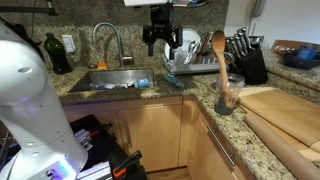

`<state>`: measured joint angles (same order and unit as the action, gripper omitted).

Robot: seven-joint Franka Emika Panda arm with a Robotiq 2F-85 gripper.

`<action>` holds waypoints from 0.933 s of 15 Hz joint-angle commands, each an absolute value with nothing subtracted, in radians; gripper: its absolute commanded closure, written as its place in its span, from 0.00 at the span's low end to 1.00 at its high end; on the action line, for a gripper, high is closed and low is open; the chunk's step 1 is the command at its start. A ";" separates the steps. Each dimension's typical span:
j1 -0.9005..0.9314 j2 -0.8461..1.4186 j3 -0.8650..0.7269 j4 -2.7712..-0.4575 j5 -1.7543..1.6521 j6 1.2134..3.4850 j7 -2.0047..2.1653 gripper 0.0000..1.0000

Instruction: Open the tap

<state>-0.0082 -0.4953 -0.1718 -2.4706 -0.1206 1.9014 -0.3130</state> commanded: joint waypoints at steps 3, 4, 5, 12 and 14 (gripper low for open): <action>0.133 -0.295 0.039 -2.476 -0.127 1.955 -0.257 0.00; 0.162 -0.263 0.086 -2.470 -0.138 1.983 -0.234 0.00; 0.189 -0.226 0.130 -2.458 -0.151 2.018 -0.208 0.00; 0.208 -0.152 0.255 -2.432 -0.398 2.443 0.153 0.00; 0.228 -0.128 0.264 -2.417 -0.365 2.410 0.134 0.00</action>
<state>0.2312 -0.1278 0.2587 -2.4175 -0.3698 2.4127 0.1378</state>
